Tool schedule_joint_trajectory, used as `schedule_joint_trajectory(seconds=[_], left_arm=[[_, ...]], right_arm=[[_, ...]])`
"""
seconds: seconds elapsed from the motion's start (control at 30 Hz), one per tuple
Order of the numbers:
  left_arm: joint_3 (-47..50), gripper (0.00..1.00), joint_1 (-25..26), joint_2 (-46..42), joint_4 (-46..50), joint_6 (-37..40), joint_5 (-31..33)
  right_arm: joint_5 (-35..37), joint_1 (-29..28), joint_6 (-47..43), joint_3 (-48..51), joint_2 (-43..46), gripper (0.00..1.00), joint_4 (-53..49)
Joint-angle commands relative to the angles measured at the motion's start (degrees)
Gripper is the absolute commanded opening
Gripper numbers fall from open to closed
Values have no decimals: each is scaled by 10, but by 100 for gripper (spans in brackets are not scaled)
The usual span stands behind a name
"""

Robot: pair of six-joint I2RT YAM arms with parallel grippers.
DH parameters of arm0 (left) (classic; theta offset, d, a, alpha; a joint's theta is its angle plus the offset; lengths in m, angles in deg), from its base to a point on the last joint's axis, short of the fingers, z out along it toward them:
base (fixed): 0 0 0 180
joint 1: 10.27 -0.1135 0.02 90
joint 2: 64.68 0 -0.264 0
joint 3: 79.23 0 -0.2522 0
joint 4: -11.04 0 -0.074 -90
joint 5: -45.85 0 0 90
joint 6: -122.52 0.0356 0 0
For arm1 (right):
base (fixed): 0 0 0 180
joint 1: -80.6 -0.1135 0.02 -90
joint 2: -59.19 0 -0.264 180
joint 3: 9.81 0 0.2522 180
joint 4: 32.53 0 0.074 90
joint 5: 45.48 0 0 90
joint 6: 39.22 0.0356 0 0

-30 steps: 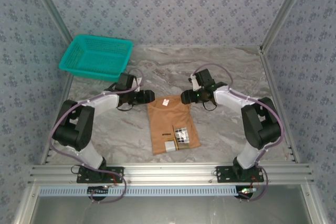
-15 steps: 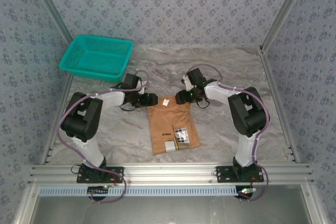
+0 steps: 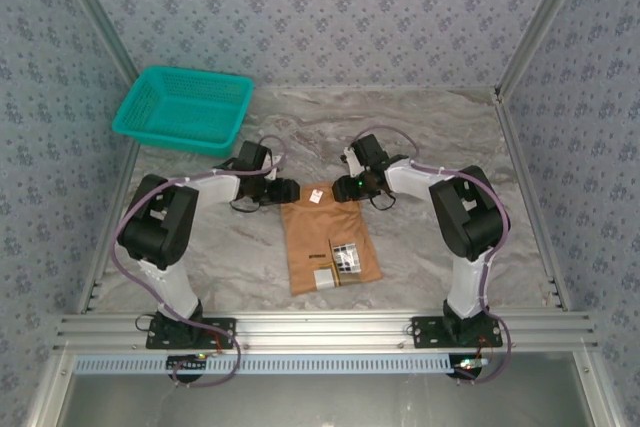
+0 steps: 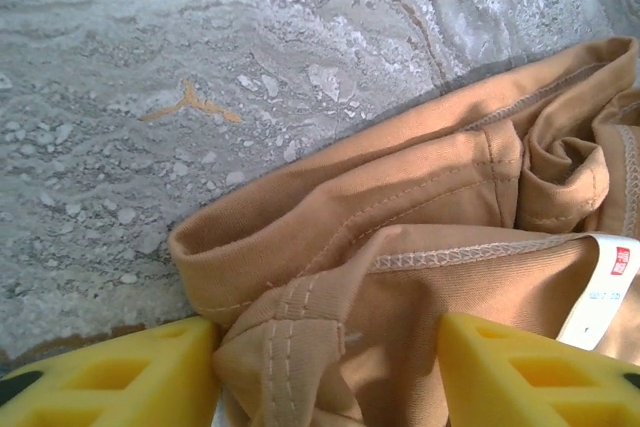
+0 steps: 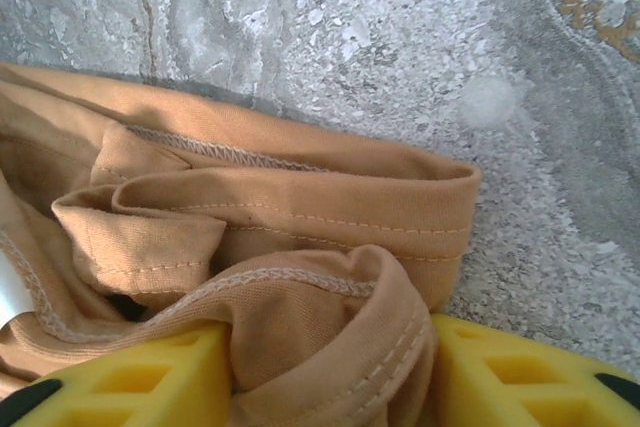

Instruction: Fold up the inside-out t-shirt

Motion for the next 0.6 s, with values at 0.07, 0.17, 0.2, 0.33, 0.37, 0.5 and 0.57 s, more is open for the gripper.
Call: schedule_joint_trajectory(seconds=[0.07, 0.17, 0.2, 0.33, 0.37, 0.5, 0.57], left_arm=[[-4, 47, 31, 45, -15, -7, -38], [-8, 39, 32, 46, -17, -7, -38], [-10, 37, 32, 46, -17, -7, -39], [-20, 24, 33, 52, -22, -8, -44], [-23, 21, 32, 54, -24, -9, -46], [-44, 6, 29, 49, -23, -3, -51], [-55, 0, 24, 38, -22, 1, -50]], right_arm=[[-55, -18, 22, 19, -17, 46, 12], [-62, -18, 25, 19, -16, 41, 17], [-65, -19, 26, 19, -16, 40, 17], [-76, -16, 30, 15, -15, 31, 25], [-79, -15, 31, 13, -15, 29, 28], [-90, -6, 27, 4, -4, 14, 38], [-92, 2, 20, -1, 11, 3, 46]])
